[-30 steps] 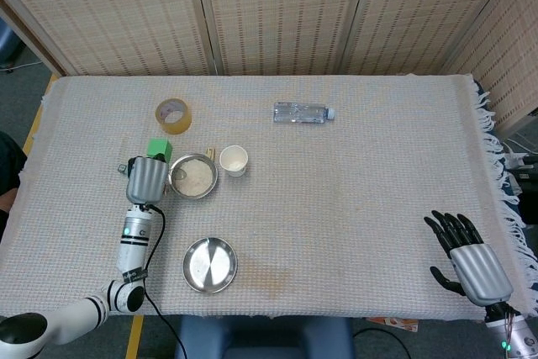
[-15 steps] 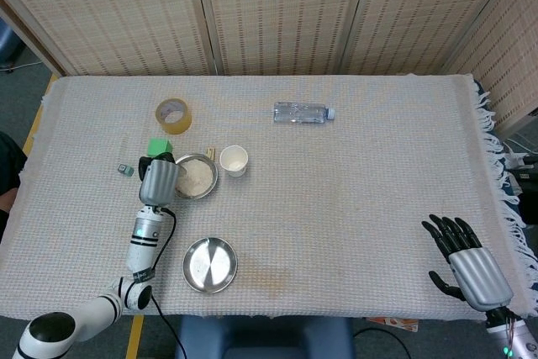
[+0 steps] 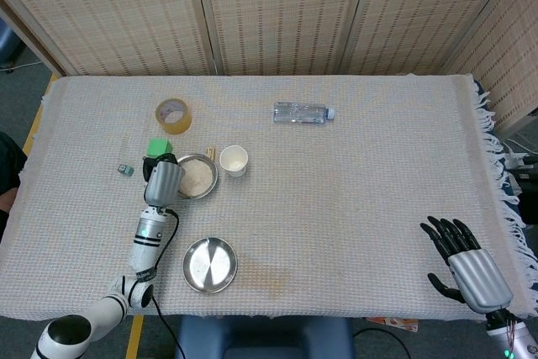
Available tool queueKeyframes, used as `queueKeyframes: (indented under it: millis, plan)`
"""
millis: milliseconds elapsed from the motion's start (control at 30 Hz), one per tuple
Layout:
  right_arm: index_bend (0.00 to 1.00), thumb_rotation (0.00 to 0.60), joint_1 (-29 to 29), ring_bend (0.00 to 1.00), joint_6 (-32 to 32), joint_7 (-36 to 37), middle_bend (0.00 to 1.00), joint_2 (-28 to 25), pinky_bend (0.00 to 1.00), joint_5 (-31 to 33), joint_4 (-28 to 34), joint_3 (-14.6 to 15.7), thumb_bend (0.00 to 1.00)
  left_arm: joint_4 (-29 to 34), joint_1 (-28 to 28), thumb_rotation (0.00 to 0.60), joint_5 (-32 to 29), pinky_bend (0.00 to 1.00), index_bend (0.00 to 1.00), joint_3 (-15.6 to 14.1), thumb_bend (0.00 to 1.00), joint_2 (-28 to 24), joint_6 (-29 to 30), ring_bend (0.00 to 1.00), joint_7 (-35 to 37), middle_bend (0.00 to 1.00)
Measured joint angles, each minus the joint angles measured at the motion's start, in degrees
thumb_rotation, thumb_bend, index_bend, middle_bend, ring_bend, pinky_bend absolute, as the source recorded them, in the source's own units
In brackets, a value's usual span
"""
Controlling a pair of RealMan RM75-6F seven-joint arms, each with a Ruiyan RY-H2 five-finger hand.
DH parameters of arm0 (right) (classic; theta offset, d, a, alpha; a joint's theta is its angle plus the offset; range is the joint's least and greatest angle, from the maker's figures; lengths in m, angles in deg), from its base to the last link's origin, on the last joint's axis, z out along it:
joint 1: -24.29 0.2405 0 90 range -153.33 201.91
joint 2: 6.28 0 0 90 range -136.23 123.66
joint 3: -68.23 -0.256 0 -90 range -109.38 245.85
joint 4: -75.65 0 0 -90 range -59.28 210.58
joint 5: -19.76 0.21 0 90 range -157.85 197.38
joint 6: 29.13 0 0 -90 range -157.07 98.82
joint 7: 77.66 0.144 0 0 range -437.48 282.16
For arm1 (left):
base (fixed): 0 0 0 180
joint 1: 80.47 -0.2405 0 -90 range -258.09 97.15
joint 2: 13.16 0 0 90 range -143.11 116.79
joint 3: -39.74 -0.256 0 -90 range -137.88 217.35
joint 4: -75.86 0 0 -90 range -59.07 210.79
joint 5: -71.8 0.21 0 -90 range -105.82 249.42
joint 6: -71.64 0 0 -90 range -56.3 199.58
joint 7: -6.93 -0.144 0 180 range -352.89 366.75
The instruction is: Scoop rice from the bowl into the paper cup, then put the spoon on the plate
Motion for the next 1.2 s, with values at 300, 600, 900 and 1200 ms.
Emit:
queueKeyframes:
  millis: [300,600,900,1200]
  plan:
    - [0.0,0.6,-0.29,0.0,-0.62,-0.02,0.0,-0.33,0.0,-0.58,0.21,0.22,0.21,-5.83,0.56,0.6,1.43,1.0,0.68,-0.39,0.41,2.66,-0.03,1.0,-1.02,1.0]
    - [0.0,0.6,-0.26,0.0,-0.3,0.12,0.0,-0.67,0.0,-1.07,0.56,0.64,0.21,-12.38,-0.23,0.6,5.02,1.0,0.66,-3.6,0.41,4.38,-1.06,1.0,-4.62,1.0]
    - [0.0,0.6,-0.16,0.0,-0.05,0.32,0.0,-0.75,0.0,-0.87,0.56,0.56,0.21,-13.28,-0.48,0.6,5.83,1.0,0.66,-3.53,0.41,5.5,-1.39,1.0,-3.1,1.0]
    - [0.0,0.6,-0.08,0.0,0.02,0.59,0.0,-0.75,0.0,-0.78,0.39,0.47,0.21,-10.97,-0.08,0.6,4.29,1.0,0.67,-1.11,0.41,5.41,-2.0,1.0,-0.46,1.0]
